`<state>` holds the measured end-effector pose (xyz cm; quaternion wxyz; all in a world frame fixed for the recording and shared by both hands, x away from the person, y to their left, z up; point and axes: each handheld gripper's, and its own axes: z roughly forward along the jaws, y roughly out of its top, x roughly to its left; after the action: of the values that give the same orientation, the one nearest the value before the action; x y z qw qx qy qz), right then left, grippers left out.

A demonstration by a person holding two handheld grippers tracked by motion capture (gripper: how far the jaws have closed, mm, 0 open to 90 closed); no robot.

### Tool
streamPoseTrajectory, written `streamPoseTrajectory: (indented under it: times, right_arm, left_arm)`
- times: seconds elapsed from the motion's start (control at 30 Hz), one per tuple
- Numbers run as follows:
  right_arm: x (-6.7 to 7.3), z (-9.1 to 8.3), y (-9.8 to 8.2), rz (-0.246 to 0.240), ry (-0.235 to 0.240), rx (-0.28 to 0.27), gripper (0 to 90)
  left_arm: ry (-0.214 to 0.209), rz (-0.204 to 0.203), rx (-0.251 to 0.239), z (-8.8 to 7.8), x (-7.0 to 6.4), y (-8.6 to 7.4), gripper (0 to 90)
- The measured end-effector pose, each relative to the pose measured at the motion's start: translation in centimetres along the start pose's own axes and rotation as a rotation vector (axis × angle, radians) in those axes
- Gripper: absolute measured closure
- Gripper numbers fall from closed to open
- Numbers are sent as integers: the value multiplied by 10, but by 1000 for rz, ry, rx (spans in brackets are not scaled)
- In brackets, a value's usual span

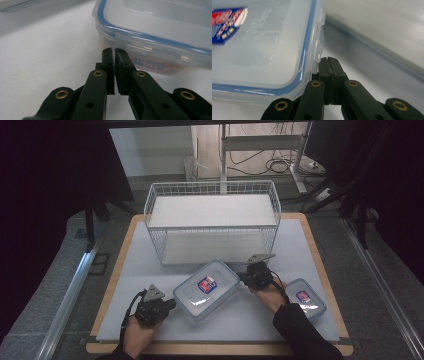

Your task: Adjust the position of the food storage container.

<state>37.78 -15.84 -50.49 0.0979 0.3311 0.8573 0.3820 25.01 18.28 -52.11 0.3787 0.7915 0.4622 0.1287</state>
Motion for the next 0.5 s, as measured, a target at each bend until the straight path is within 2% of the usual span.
streamPoseTrajectory:
  times: [0.07, 0.23, 0.33, 0.5]
  right_arm:
    - [7, -2, -2, -40, -22, 25, 898]
    - [17, -12, -8, -76, -41, 50, 898]
    - [22, -18, -14, -72, -41, 57, 898]
    - [25, -27, -21, -48, -27, 57, 898]
  left_arm:
    - [5, -19, 0, 2, 4, 1, 880]
    - [11, -48, 1, 7, 10, 6, 882]
    - [21, -57, 1, 13, 13, 11, 882]
    - [36, -42, 12, 20, 15, 18, 887]
